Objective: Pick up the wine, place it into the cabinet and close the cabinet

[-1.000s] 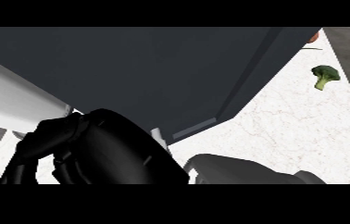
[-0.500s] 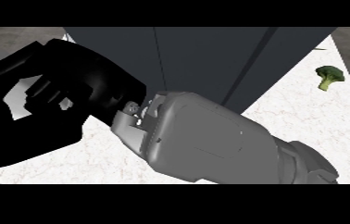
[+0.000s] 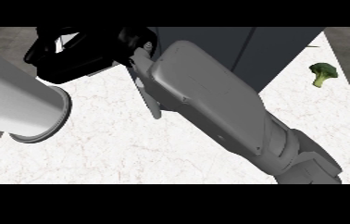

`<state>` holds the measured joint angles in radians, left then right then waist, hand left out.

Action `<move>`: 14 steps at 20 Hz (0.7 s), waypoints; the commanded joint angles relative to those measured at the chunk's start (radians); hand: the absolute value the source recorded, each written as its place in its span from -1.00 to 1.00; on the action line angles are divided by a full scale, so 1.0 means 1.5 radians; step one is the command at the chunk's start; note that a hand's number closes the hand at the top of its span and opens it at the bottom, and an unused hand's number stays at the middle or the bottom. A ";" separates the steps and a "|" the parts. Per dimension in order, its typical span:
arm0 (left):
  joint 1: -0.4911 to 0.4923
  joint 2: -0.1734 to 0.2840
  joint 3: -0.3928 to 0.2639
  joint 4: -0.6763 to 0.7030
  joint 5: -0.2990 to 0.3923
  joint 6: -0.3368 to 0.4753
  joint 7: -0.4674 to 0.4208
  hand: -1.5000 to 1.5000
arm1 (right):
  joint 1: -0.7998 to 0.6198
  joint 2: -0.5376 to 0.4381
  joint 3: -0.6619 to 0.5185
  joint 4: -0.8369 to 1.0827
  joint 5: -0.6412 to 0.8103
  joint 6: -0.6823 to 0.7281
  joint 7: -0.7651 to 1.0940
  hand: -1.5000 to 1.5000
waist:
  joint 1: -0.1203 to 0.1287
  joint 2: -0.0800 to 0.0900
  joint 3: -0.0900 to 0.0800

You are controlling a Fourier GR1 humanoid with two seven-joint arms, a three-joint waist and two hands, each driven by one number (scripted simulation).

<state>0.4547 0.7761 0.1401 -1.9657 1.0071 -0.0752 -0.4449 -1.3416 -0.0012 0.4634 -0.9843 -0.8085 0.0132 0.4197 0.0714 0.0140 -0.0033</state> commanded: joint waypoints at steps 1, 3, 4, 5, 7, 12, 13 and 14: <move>0.015 -0.003 0.018 -0.004 0.008 -0.018 0.010 -1.00 | 0.005 -0.010 -0.029 0.105 0.049 0.029 -0.102 1.00 | -0.012 -0.002 0.001; 0.018 -0.014 0.015 -0.003 -0.007 -0.018 -0.003 -1.00 | -0.020 -0.034 -0.061 0.141 0.048 0.018 -0.116 1.00 | -0.009 0.000 0.001; 0.013 0.003 0.033 -0.006 0.009 -0.002 0.019 -1.00 | 0.006 -0.050 -0.051 0.149 0.055 0.034 -0.129 1.00 | -0.013 0.001 0.002; -0.009 0.008 0.042 0.017 0.026 -0.011 0.023 -1.00 | 0.002 -0.052 -0.056 0.148 0.059 0.019 -0.141 1.00 | -0.020 0.003 0.001; 0.006 0.008 0.034 0.007 0.013 -0.020 0.022 -1.00 | 0.013 -0.052 -0.047 0.175 0.066 0.020 -0.158 1.00 | -0.011 0.004 0.001; 0.003 -0.005 0.003 -0.027 0.016 -0.029 0.029 -1.00 | 0.036 -0.097 -0.060 0.178 0.057 0.061 -0.182 1.00 | -0.021 0.006 0.002; -0.009 -0.002 0.008 -0.027 0.029 -0.021 0.036 -1.00 | 0.046 -0.098 -0.056 0.183 0.059 0.063 -0.184 1.00 | -0.028 0.009 0.002; -0.013 0.008 0.016 -0.031 0.030 -0.027 0.039 -1.00 | 0.054 -0.095 -0.059 0.185 0.061 0.056 -0.200 1.00 | -0.029 0.010 0.002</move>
<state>0.4490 0.7804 0.1647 -1.9921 1.0378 -0.1090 -0.4009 -1.3194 -0.0001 0.4462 -0.8452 -0.7528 0.1491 0.1695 0.0728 -0.0249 -0.0278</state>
